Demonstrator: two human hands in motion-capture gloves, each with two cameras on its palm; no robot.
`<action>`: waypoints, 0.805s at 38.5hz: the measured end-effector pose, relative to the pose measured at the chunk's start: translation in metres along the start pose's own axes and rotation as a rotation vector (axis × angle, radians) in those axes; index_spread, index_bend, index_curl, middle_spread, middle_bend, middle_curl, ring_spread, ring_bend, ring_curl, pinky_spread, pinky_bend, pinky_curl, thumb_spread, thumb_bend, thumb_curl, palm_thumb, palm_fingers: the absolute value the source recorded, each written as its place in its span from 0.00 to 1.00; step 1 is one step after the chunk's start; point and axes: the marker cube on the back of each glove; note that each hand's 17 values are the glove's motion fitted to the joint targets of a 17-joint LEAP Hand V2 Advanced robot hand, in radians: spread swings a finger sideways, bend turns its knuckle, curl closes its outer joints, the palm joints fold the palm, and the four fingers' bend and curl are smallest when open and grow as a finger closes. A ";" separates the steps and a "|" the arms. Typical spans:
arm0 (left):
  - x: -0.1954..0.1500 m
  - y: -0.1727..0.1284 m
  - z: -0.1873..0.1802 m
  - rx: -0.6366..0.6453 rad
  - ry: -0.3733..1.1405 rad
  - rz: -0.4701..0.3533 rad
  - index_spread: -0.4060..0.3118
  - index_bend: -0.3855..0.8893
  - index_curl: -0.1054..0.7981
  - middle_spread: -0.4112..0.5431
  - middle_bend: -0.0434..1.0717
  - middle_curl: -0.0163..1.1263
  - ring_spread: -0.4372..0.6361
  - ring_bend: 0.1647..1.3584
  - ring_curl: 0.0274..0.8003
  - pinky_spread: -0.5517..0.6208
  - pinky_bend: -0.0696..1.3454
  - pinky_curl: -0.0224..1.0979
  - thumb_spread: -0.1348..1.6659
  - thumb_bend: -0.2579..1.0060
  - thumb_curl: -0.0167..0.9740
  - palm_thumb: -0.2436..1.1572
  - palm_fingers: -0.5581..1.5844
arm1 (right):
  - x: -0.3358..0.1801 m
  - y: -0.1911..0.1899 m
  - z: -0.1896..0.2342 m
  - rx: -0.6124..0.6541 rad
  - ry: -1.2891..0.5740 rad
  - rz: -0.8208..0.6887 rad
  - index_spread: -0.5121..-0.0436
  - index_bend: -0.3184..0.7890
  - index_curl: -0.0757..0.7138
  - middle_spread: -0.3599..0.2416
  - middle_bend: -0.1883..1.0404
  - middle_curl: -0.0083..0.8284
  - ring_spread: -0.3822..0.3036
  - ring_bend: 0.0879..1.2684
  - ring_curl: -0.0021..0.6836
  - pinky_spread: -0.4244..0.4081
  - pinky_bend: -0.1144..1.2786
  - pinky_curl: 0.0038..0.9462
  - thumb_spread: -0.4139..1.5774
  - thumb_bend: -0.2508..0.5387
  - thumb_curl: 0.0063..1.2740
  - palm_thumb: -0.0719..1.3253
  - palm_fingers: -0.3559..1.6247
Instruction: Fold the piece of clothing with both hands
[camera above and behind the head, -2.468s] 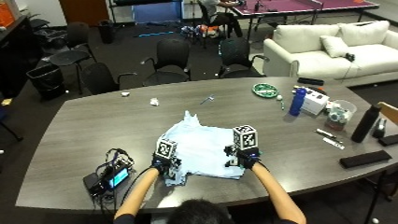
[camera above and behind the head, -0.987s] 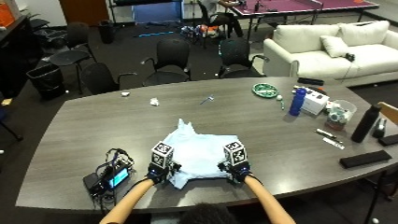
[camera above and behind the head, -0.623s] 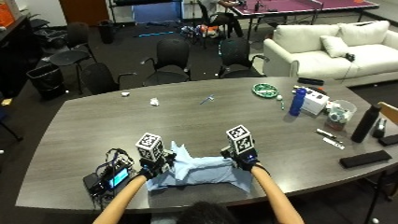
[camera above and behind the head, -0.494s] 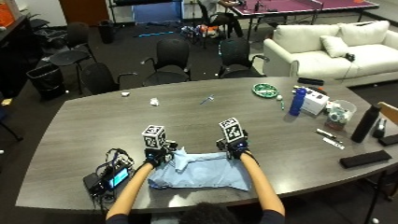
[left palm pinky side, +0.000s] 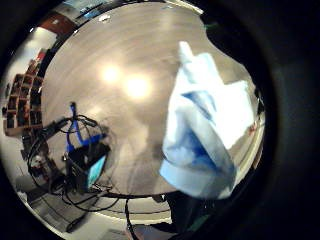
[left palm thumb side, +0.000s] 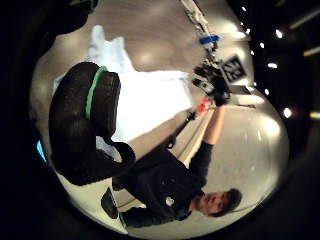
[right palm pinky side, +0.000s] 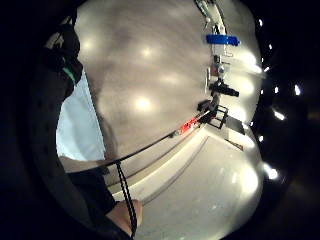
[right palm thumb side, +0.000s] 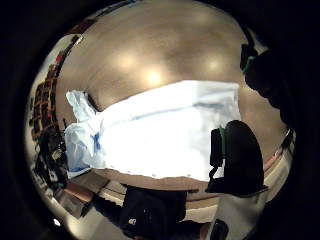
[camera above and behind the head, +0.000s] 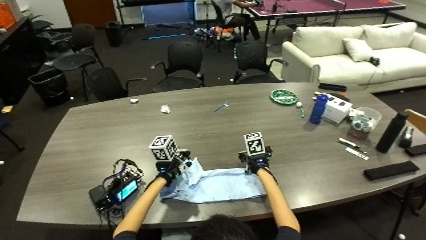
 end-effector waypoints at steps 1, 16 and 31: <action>0.000 0.001 0.004 0.000 -0.027 -0.012 0.40 0.47 0.53 0.37 0.20 0.40 0.38 0.25 0.46 0.55 0.15 0.33 0.87 0.21 0.31 0.49 0.52 | 0.002 0.001 0.003 -0.004 -0.001 0.009 0.56 0.37 0.54 0.30 0.30 0.58 0.26 0.29 0.61 0.21 0.45 0.39 0.68 0.28 0.48 0.73 0.69; 0.013 0.045 0.108 -0.104 -0.341 -0.243 0.38 0.59 0.62 0.41 0.20 0.40 0.45 0.20 0.45 0.62 0.11 0.27 0.86 0.20 0.30 0.46 0.52 | -0.006 -0.033 0.072 0.044 -0.208 0.167 0.72 0.25 0.34 0.50 0.29 0.51 0.33 0.42 0.66 0.29 0.62 0.45 0.82 0.28 0.35 0.47 0.65; -0.025 0.004 0.085 -0.054 -0.303 -0.365 0.39 0.48 0.60 0.46 0.18 0.36 0.51 0.25 0.43 0.64 0.19 0.26 0.83 0.18 0.29 0.41 0.50 | -0.019 -0.034 0.064 0.195 -0.123 0.170 0.66 0.45 0.36 0.32 0.47 0.60 0.20 0.50 0.67 0.12 0.51 0.39 0.78 0.45 0.38 0.73 0.85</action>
